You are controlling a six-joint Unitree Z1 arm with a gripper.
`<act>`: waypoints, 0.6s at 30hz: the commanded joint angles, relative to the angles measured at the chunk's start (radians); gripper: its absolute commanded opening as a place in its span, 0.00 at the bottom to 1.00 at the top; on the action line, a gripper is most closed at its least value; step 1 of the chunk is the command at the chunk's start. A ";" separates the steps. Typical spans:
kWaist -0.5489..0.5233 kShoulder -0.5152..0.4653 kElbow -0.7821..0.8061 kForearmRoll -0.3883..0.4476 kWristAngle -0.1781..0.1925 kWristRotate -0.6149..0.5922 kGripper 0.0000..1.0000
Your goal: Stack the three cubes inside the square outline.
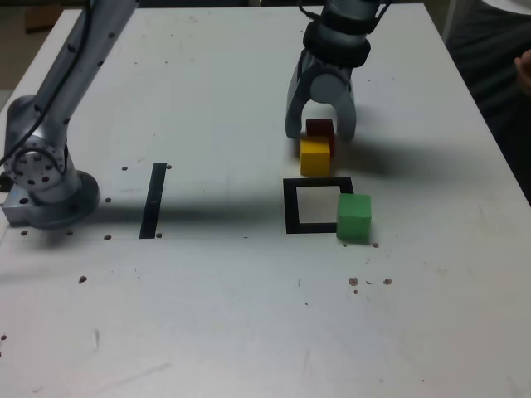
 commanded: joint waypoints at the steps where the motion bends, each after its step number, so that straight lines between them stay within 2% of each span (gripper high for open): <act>1: 0.001 0.006 -0.007 0.003 0.002 0.001 0.30; 18: 0.001 0.014 -0.013 0.003 0.013 0.001 0.30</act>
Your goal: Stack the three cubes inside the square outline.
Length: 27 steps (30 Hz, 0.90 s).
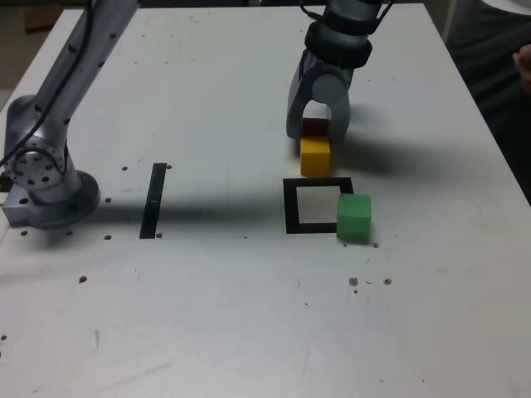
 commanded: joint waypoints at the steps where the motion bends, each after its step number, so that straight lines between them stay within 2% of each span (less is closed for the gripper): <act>1: 0.001 0.004 -0.002 0.004 0.006 0.001 0.30; 8: 0.003 -0.036 0.011 0.015 0.037 -0.010 0.30; 18: -0.022 -0.153 0.059 0.050 0.077 -0.055 0.30; 27: -0.121 -0.237 0.121 0.073 0.069 -0.144 0.30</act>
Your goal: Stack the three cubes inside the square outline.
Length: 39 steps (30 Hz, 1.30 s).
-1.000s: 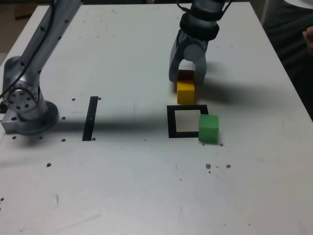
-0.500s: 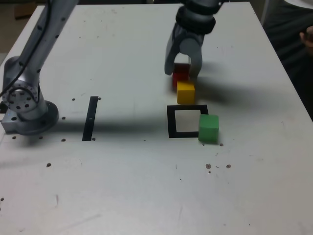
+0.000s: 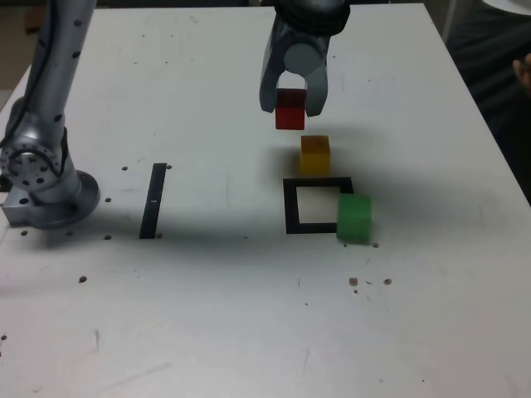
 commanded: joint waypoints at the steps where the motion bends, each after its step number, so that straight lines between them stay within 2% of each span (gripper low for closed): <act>1: -0.037 -0.022 0.016 0.009 -0.009 -0.031 0.30; 17: -0.224 -0.036 0.092 -0.028 -0.092 -0.173 0.30; 39: -0.239 0.049 0.110 -0.115 -0.140 -0.185 0.30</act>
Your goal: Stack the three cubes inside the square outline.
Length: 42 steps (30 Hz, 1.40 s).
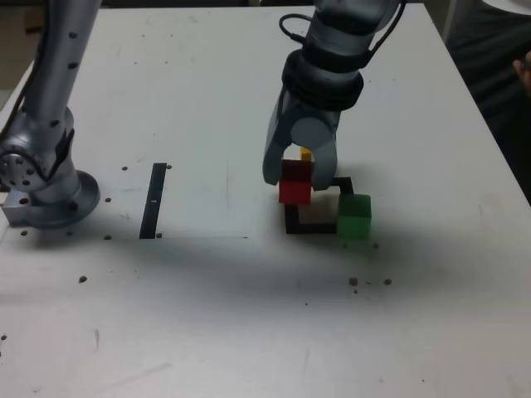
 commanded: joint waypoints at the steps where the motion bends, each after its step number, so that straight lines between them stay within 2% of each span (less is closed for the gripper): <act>1: -0.002 0.016 -0.005 -0.007 -0.003 0.000 0.30; 16: -0.002 0.083 -0.049 -0.029 -0.012 0.006 0.30; 28: 0.010 0.098 -0.069 -0.037 0.001 0.009 0.32; 30: 0.015 0.098 -0.069 -0.037 0.003 0.012 0.44; 35: 0.025 0.097 -0.060 -0.039 0.000 0.021 0.93; 37: 0.026 0.093 -0.055 -0.039 -0.001 0.021 0.99; 42: 0.027 0.067 -0.038 -0.041 0.000 0.021 1.00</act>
